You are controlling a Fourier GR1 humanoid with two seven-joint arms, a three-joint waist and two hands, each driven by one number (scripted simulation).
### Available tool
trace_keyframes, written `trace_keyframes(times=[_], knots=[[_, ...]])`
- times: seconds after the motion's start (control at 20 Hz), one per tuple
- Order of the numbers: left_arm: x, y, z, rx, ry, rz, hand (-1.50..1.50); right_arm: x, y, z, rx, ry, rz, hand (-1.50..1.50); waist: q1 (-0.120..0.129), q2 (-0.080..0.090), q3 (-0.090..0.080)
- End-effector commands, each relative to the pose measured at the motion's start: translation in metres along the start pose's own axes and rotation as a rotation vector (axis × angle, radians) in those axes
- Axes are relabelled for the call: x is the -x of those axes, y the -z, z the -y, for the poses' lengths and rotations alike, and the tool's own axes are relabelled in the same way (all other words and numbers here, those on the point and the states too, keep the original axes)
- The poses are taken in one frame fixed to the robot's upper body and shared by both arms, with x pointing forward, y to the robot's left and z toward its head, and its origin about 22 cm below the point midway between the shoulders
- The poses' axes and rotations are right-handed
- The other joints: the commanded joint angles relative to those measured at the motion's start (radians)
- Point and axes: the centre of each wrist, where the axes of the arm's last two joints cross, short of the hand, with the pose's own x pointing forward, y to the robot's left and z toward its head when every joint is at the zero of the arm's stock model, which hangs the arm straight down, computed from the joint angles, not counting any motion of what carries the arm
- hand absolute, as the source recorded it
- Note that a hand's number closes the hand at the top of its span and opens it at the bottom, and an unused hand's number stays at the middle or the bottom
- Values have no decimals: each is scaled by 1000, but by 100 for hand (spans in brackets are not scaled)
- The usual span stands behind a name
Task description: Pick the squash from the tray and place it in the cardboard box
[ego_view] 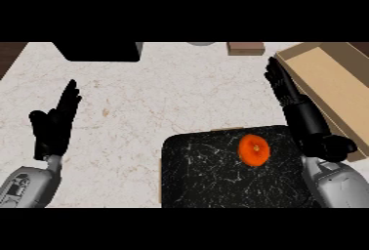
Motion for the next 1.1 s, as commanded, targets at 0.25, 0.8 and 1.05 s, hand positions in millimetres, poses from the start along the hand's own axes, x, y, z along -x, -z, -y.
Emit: trace_keyframes(times=[0.25,0.8,1.05], knots=[[-7,-26,-49,51,-184,-23,0,-13,-37,73,247,98,-169,-150,-4,22,23],[1,-52,-41,106,-255,-93,0,-39,-111,43,332,-350,115,-150,-9,26,22],[-10,-39,-47,87,-232,-70,0,-43,-114,59,112,-698,-202,-150,-12,31,16]])
